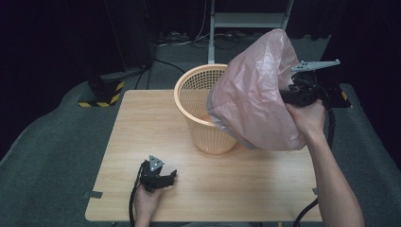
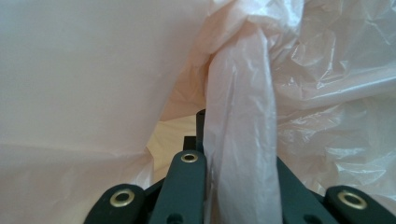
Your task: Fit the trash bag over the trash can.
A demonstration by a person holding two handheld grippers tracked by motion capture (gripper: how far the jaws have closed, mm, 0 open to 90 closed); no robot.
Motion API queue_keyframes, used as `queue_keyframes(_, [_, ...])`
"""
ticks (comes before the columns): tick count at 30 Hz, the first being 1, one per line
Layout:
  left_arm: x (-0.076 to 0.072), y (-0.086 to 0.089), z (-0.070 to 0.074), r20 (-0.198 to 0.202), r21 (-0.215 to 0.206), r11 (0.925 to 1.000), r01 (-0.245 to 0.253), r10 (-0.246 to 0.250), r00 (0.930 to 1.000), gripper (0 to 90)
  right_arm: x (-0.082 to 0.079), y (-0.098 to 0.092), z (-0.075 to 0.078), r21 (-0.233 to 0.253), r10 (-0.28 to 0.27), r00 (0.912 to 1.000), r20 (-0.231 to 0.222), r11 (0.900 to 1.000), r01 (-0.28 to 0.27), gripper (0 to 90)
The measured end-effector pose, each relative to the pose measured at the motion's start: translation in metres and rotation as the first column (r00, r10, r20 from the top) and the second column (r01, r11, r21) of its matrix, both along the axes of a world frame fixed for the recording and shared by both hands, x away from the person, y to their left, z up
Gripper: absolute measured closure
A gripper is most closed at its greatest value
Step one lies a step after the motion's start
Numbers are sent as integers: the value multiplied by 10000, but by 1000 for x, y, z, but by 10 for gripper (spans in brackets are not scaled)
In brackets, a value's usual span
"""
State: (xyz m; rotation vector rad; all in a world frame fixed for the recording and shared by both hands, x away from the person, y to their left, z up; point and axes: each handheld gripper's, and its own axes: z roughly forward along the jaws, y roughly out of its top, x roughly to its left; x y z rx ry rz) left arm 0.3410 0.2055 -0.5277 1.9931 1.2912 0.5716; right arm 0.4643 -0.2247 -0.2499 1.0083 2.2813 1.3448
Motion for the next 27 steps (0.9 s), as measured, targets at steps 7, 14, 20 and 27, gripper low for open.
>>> queue_keyframes(7, [0, 0, 0, 2, 6, 10000, 1, -1, 10000, 225, 2, 8, -2, -20, 138, 9999, -24, 9999, -138, 881])
queue_keyframes(14, [0, 0, 0, 11, 22, 10000, 11, -11, 10000, 225, 6, 20, -6, -6, 342, 9994, -96, 9994, -342, 881])
queue_keyframes(20, [-1, 0, 0, 6, 17, 10000, 7, -7, 10000, 225, 9, 30, -6, -102, 508, 9986, -162, 9986, -510, 882])
queue_keyframes(27, [0, 0, 0, 1, 17, 10000, 17, -17, 10000, 224, 12, 38, -5, -136, 575, 9982, -176, 9982, -577, 882])
